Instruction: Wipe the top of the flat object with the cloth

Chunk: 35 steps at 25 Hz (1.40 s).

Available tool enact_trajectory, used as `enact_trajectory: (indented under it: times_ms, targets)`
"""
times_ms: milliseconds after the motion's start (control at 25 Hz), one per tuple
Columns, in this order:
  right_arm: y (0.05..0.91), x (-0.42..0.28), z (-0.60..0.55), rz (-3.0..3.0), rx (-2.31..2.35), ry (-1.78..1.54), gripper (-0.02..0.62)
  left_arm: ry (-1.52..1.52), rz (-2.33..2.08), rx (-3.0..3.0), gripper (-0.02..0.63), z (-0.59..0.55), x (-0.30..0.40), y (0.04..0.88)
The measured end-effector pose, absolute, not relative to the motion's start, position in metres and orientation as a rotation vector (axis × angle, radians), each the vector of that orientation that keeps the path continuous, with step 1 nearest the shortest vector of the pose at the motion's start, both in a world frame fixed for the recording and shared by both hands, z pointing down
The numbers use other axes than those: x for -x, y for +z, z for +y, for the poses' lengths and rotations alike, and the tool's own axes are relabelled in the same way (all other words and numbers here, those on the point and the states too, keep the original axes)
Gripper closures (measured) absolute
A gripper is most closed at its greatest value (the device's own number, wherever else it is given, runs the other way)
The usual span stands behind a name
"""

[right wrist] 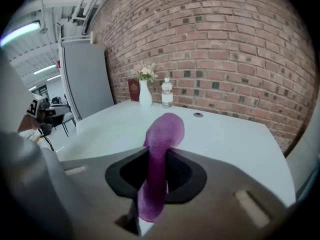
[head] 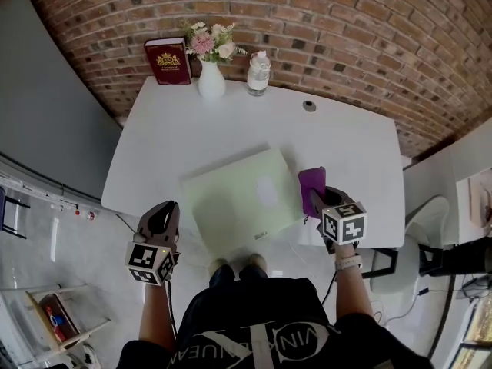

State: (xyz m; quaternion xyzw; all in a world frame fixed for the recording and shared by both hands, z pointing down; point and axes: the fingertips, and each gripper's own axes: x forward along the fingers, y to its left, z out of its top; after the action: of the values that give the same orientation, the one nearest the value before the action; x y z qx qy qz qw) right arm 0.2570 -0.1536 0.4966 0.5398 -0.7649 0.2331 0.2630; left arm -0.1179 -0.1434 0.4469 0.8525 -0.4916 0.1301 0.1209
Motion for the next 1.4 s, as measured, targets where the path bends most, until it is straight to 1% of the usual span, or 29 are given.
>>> enact_trajectory:
  times_ms: [160,360,760,1000,1400]
  targets:
    - [0.463,-0.242,-0.162,-2.230,-1.514,0.634,0.526,0.185,-1.448,-2.457,0.575,-0.158,0.114,0.429]
    - [0.400,-0.212,-0.169,-2.437,-1.518,0.478,0.526,0.165,-1.506,-2.523,0.575,-0.175,0.107,0.405]
    - [0.307,-0.188,-0.164,-2.625,-1.558,0.238,0.526,-0.031,-1.585,-2.585,0.575,-0.191,0.095,0.324]
    - [0.277,-0.177,-0.160,-2.656,-1.567,0.097,0.527,-0.083,-1.595,-2.629,0.575,-0.190,0.088,0.288]
    - [0.265,-0.167,-0.155,-2.631,-1.570,-0.011,0.527,-0.090,-1.575,-2.620,0.577,-0.185,0.092,0.282]
